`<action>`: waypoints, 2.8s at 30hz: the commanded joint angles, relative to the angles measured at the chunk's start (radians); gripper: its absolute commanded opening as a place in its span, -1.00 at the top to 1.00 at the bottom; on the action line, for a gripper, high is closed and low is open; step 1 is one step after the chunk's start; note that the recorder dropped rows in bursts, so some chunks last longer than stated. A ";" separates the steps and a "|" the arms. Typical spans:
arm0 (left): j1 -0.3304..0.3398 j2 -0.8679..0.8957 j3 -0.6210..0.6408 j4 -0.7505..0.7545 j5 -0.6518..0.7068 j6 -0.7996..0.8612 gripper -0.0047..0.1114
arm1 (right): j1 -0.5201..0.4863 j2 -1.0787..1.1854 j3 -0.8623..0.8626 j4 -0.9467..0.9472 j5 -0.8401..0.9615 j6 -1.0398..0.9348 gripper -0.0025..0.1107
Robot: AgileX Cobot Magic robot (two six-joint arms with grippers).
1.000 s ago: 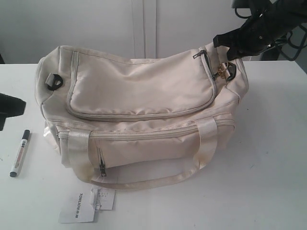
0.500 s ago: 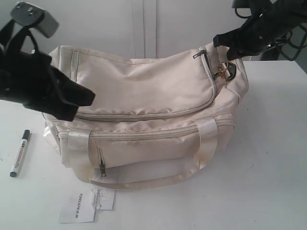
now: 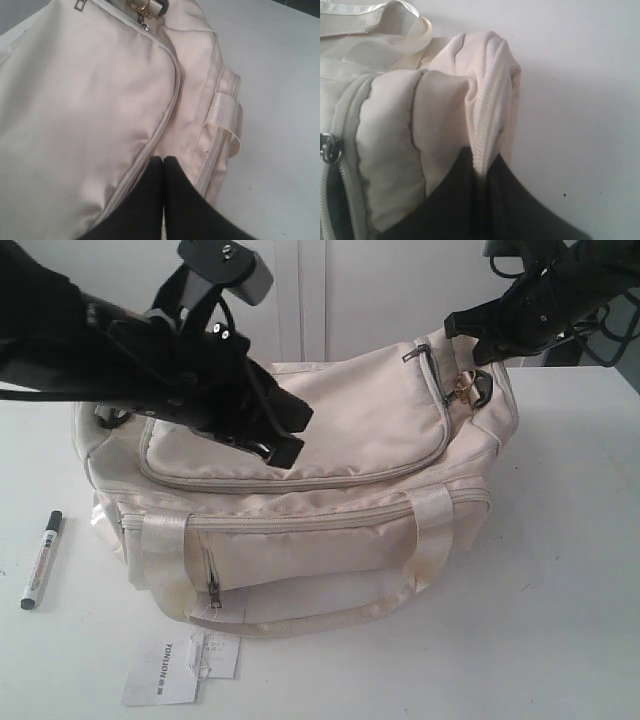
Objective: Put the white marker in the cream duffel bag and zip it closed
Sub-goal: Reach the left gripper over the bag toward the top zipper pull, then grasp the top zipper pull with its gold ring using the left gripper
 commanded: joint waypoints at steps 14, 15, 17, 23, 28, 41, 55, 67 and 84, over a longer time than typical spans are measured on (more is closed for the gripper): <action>-0.120 0.253 -0.175 -0.019 -0.275 0.017 0.92 | -0.011 -0.001 -0.007 -0.005 -0.034 0.001 0.96; -0.125 0.268 -0.188 -0.019 -0.287 0.017 0.92 | -0.011 -0.001 -0.007 -0.005 -0.034 0.001 0.96; -0.129 0.290 -0.203 -0.019 -0.302 0.017 0.92 | -0.011 -0.001 -0.007 -0.005 -0.034 0.001 0.96; -0.132 0.357 -0.243 -0.019 -0.390 0.017 0.92 | -0.011 -0.001 -0.007 -0.003 -0.036 0.001 0.96; -0.134 0.412 -0.293 0.010 -0.401 0.017 0.83 | -0.011 -0.001 -0.007 -0.003 -0.036 0.001 0.96; -0.173 0.537 -0.438 0.058 -0.435 0.007 0.12 | -0.011 -0.001 -0.007 -0.003 -0.042 0.001 0.96; -0.211 0.657 -0.523 0.147 -0.564 0.002 -0.07 | -0.011 -0.001 -0.007 -0.003 -0.042 0.001 0.96; -0.211 0.742 -0.608 0.191 -0.594 -0.052 -0.07 | -0.011 -0.001 -0.007 -0.005 -0.042 0.001 0.96; -0.209 0.839 -0.689 0.336 -0.665 -0.144 0.02 | -0.011 -0.001 -0.007 -0.005 -0.043 0.001 0.96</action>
